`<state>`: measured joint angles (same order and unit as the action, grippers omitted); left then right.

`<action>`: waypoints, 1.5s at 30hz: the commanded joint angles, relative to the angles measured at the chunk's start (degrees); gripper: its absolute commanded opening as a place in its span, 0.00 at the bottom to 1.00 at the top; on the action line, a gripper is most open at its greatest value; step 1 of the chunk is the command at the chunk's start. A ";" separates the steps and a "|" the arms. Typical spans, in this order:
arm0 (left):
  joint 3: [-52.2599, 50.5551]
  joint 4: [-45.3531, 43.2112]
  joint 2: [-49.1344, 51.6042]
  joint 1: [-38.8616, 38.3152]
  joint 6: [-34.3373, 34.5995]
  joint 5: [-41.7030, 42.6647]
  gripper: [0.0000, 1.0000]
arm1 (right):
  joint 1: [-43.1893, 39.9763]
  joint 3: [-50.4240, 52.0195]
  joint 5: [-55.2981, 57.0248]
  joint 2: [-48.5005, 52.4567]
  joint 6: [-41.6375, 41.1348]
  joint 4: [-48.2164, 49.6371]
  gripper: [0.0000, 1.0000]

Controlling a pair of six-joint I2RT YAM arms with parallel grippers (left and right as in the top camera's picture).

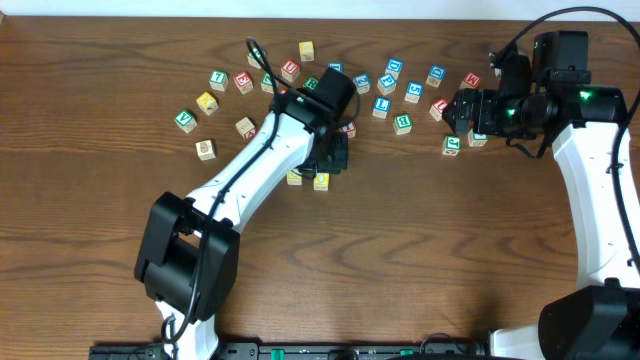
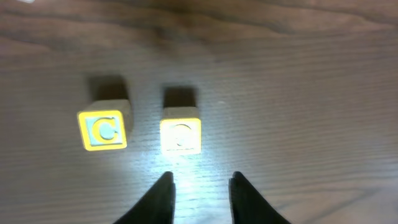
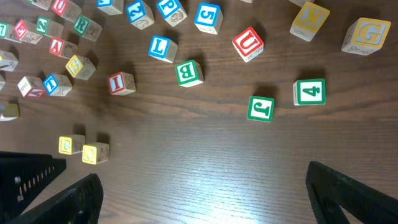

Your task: Spell out CORL

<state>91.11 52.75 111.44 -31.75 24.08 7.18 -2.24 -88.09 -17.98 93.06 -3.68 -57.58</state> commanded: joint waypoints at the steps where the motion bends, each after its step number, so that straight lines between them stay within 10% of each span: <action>1: -1.86 -0.79 -0.17 -1.75 -1.60 0.15 0.22 | 0.09 -1.09 0.52 -0.09 -0.50 0.07 0.99; 7: -3.80 -3.56 -0.11 -2.25 -1.81 -0.20 0.08 | 0.09 -1.09 0.52 -0.09 -0.50 0.02 0.99; 45: -4.00 -5.27 8.39 -3.98 -19.02 -0.74 0.08 | 0.09 -1.09 0.50 -0.09 -0.52 -0.42 0.99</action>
<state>87.33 47.13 119.52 -37.01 8.05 7.66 -2.24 -88.09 -17.98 93.06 -3.68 -57.84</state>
